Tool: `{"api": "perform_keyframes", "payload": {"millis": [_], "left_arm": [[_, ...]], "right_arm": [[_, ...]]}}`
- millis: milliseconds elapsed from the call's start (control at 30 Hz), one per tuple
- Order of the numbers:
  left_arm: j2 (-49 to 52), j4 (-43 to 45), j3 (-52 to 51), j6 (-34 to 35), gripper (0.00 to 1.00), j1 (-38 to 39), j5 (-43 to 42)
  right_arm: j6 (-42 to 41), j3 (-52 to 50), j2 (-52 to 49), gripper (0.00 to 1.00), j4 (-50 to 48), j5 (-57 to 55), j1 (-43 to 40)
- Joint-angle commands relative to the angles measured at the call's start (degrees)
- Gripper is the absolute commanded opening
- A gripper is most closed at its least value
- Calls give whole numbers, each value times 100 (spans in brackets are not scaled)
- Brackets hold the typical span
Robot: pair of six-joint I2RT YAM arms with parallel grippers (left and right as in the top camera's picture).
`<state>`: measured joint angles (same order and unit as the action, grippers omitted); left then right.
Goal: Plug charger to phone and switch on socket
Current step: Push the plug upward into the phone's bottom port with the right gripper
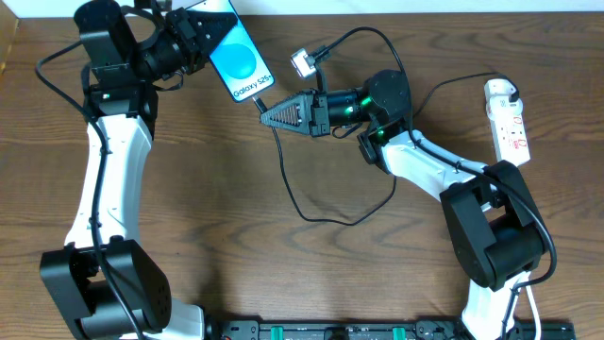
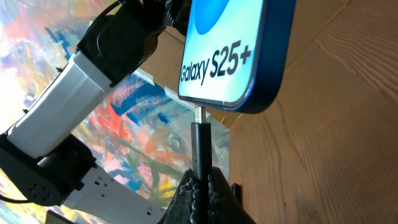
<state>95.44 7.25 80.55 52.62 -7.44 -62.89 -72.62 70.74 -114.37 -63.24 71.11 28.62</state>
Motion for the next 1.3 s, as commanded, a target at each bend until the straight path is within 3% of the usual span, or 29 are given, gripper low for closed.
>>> {"api": "perform_keyframes", "payload": {"millis": [0,667,1267], "left_arm": [[-39,31,66,-103,7,-37,-212],[-39,28,66,-160,8,-35,-396],[-35,26,66,-205,7,48,-391]], "right_arm": [[85,50,-9,1,-15,-24,-57],[33,50,-7,1,-15,-98,-57],[-619,50,-7,1,-17,-813,37]]}}
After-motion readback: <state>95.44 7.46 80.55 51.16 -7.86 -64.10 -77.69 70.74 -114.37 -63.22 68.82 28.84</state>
